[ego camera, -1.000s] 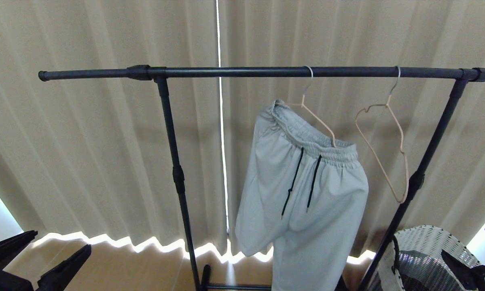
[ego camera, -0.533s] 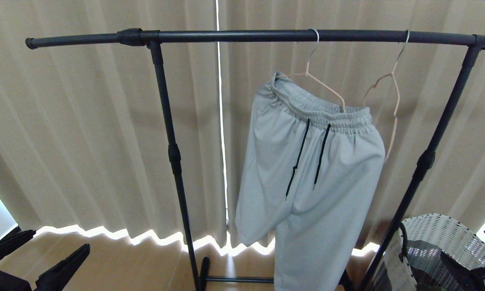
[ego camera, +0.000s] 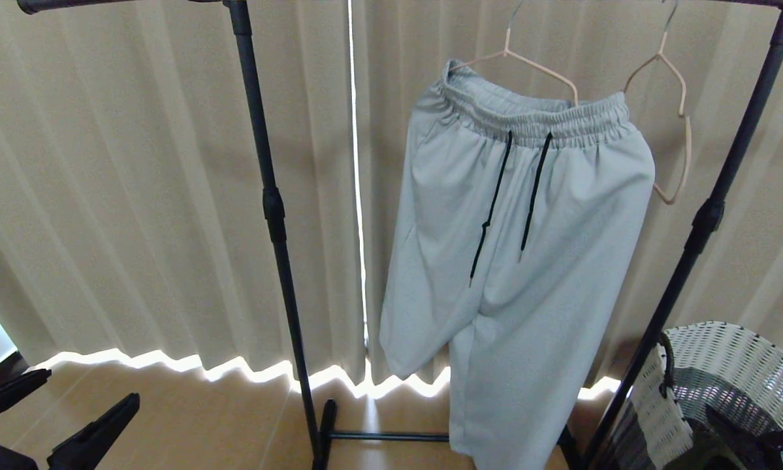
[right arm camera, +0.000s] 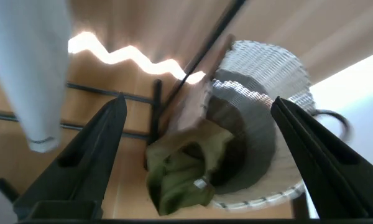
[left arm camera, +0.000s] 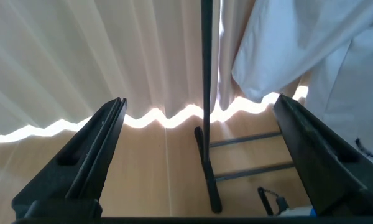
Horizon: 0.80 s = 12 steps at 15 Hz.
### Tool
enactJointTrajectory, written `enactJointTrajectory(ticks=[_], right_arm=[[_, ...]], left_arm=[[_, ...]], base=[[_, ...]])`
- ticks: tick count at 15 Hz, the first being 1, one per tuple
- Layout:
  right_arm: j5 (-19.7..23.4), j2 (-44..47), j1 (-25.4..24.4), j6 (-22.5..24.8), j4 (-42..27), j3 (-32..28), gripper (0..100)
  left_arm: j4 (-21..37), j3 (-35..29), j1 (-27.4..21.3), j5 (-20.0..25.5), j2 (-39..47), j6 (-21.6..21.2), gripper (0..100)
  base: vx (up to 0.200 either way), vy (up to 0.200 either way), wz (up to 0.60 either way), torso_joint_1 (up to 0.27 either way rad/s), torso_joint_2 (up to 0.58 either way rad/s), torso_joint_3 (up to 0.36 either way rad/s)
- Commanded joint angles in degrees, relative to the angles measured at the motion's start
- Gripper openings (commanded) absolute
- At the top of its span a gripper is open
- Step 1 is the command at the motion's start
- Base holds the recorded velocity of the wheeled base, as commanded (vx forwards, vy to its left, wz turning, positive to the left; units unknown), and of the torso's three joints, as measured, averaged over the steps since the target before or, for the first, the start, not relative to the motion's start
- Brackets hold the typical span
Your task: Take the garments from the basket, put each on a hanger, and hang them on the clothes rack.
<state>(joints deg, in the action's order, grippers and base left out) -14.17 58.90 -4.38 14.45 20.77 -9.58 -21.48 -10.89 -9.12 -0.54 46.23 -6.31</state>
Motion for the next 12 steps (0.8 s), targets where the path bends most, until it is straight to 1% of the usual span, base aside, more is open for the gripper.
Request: enactJointTrajectory(ticks=[1,3,6,10,12], right_arm=[[1.3,-0.8,0.1,-0.1,0.1,-0.2,100],[1.8,-2.0,0.1,-0.1,0.0,-0.6,100],[1.9,-1.7,0.1,-0.2,0.0,-0.5,100],[1.9,-1.6,0.1,-0.2,-0.5,-0.4,100],[3.1,-1.4,0.2,-0.2,-0.6,-0.3,100]], left_arm=[[-0.1,0.3,0.0,0.0,0.3,0.0,100],[-0.1,0.3,0.0,0.0,0.1,0.1,100],[-0.1,2.3,-0.3,0.0,-0.1,0.1,100],[-0.1,2.3,-0.3,0.0,0.1,0.1,100],[-0.1,2.3,-0.2,-0.1,-0.2,0.0,100]], base=[[0.0,0.0,0.0,-0.036,0.22,0.178],[0.0,0.0,0.0,-0.019,0.09,0.078],[0.0,0.0,0.0,0.0,0.0,0.0],[0.0,0.0,0.0,0.0,0.0,0.0],[0.0,0.0,0.0,0.0,0.0,0.0]])
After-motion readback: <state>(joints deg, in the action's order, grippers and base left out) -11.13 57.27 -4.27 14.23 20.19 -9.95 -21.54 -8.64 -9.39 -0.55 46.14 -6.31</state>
